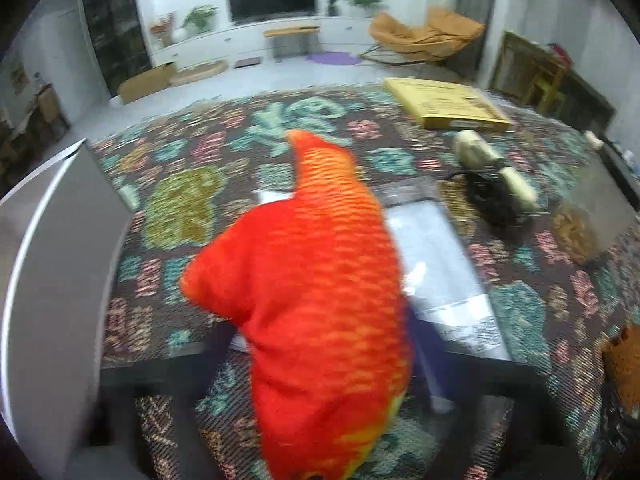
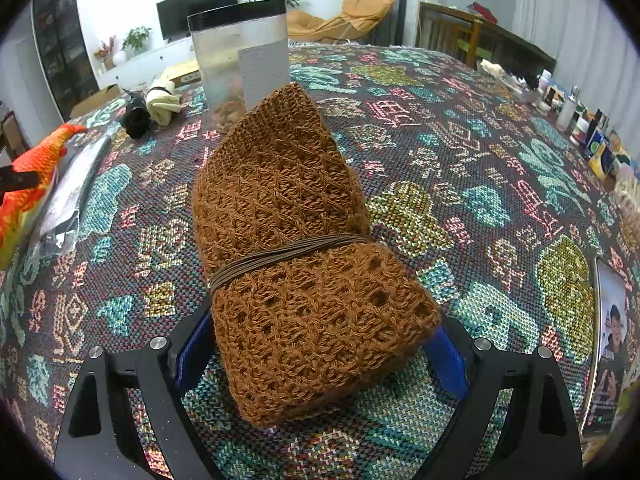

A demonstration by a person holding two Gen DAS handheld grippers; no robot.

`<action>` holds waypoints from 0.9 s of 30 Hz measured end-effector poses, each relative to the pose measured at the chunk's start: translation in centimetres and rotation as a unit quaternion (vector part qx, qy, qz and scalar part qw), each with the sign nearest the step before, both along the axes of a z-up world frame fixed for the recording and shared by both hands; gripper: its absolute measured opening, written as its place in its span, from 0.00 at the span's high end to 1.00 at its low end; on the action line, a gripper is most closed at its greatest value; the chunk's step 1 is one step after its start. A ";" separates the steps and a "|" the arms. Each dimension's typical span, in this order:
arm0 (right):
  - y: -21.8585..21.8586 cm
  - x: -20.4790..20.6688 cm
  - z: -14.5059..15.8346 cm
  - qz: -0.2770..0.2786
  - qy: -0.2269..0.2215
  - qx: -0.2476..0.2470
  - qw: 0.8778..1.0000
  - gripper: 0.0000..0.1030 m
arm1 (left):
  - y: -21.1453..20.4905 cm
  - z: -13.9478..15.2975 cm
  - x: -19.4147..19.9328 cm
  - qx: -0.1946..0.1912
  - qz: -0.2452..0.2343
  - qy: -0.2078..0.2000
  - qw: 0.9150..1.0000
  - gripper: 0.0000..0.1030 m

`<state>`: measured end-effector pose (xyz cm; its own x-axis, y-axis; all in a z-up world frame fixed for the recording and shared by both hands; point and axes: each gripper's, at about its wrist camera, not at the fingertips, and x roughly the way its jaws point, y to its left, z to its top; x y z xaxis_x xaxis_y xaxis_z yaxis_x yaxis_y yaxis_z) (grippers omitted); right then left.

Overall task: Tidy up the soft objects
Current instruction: 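Grasp the orange-red fish plush with the left tool while the right holds the pouch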

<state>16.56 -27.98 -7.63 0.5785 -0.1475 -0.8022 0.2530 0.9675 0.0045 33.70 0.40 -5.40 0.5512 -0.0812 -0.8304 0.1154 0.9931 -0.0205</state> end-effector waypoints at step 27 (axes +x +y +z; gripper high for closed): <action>-2.6 3.0 3.8 0.093 0.090 0.088 0.988 0.11 | 3.5 -2.1 -20.7 -0.059 -0.097 0.047 0.992 0.14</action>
